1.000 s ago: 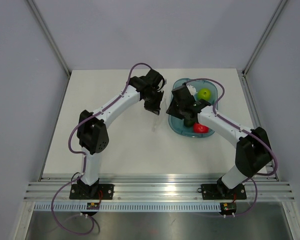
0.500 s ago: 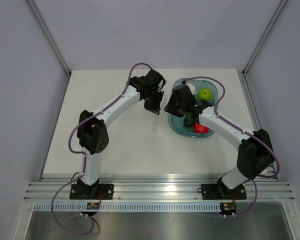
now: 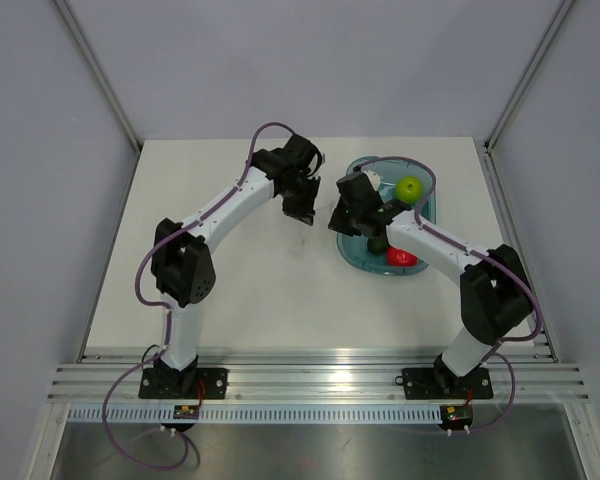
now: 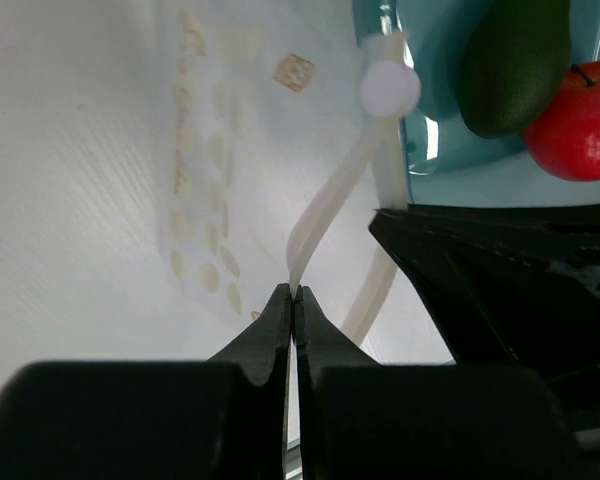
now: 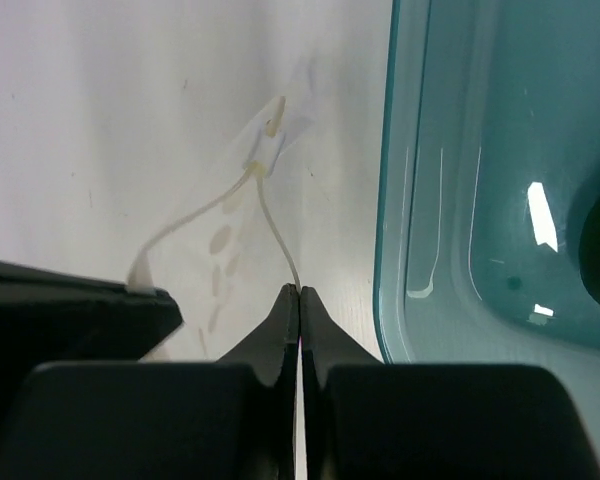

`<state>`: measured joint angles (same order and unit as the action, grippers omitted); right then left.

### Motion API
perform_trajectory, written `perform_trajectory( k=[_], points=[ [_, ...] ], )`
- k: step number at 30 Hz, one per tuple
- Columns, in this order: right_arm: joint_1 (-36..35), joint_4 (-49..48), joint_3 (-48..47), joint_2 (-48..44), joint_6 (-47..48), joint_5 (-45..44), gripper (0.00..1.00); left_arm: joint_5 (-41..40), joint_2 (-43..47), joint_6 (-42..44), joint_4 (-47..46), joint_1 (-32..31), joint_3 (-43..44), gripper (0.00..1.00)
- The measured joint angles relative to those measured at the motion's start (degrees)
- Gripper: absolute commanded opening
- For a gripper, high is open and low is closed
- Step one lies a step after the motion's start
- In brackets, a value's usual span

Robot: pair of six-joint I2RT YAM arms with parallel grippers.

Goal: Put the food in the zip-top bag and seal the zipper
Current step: Adjust the zipper food storage bag at the center of the board.

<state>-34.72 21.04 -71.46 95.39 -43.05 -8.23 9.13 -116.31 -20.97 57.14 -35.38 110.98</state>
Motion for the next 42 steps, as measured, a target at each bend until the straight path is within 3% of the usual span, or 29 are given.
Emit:
perform_trajectory(
  k=[22, 34, 42],
  points=[
    [-2.8, -1.9, 2.9, -1.9, 1.1, 4.8, 0.0, 7.7, 1.7, -8.1, -8.0, 4.2, 1.7, 0.0],
    [-3.8, -6.7, 2.9, -1.9, 3.5, 11.2, 0.0, 11.8, 1.8, -11.0, -14.0, 3.4, -5.3, 0.0],
    [-4.0, -5.0, 3.6, -2.6, 4.6, 8.6, 0.0, 11.3, 2.1, -10.4, -13.7, 4.9, -5.3, 0.0]
  ],
)
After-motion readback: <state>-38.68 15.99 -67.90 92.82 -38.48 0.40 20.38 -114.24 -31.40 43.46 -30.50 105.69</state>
